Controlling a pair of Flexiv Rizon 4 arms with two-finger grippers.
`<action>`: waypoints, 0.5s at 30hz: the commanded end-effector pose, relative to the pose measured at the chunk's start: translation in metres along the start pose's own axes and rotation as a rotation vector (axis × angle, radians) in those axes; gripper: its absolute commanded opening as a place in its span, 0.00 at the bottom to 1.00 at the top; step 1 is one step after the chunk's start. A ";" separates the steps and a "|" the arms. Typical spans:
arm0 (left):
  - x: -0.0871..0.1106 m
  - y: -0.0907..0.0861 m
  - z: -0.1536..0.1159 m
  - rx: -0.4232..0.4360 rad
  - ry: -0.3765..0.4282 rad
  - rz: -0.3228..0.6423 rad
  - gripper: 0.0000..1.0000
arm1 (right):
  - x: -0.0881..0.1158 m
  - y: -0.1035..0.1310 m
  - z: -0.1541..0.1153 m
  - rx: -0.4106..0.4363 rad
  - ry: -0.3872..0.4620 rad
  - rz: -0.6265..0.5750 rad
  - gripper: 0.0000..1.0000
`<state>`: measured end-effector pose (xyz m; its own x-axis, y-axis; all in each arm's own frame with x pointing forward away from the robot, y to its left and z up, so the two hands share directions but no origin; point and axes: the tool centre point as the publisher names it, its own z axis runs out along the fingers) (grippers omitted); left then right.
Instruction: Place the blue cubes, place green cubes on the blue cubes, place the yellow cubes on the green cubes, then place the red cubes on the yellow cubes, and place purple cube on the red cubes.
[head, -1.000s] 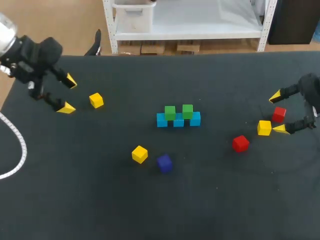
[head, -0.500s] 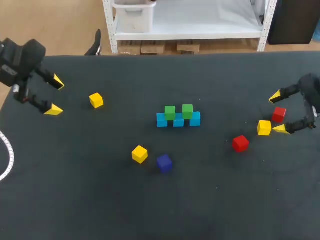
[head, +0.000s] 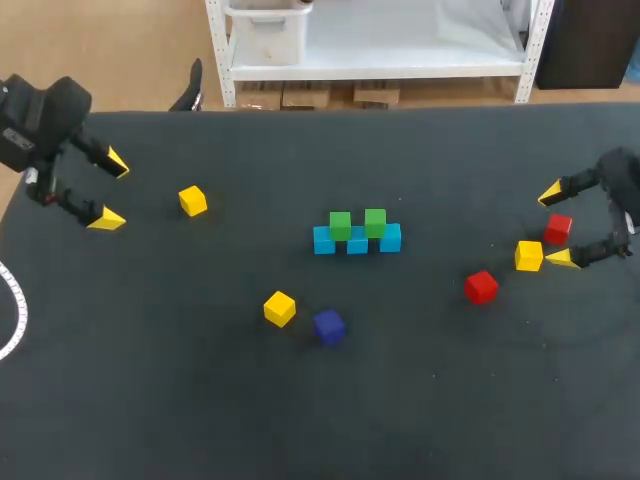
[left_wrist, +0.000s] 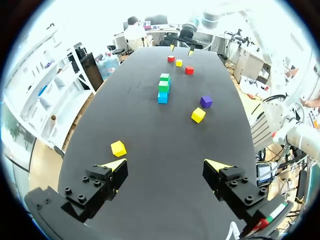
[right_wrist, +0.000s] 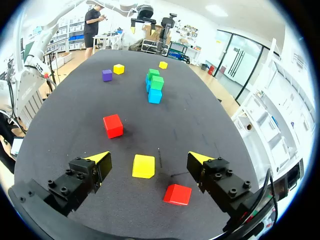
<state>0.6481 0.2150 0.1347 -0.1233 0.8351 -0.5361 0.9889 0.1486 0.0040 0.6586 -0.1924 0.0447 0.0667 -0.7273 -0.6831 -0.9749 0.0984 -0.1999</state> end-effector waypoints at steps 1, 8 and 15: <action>-0.004 -0.002 0.004 0.012 -0.013 0.028 1.00 | 0.001 0.000 0.001 0.001 -0.004 -0.001 1.00; -0.018 -0.005 0.016 0.032 -0.019 0.049 1.00 | 0.001 0.000 0.001 0.001 -0.004 -0.001 1.00; -0.018 -0.005 0.016 0.032 -0.019 0.049 1.00 | 0.001 0.000 0.001 0.001 -0.004 -0.001 1.00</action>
<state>0.6449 0.1907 0.1303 -0.0741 0.8294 -0.5538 0.9956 0.0933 0.0065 0.6586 -0.1924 0.0447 0.0666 -0.7273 -0.6830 -0.9749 0.0984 -0.1999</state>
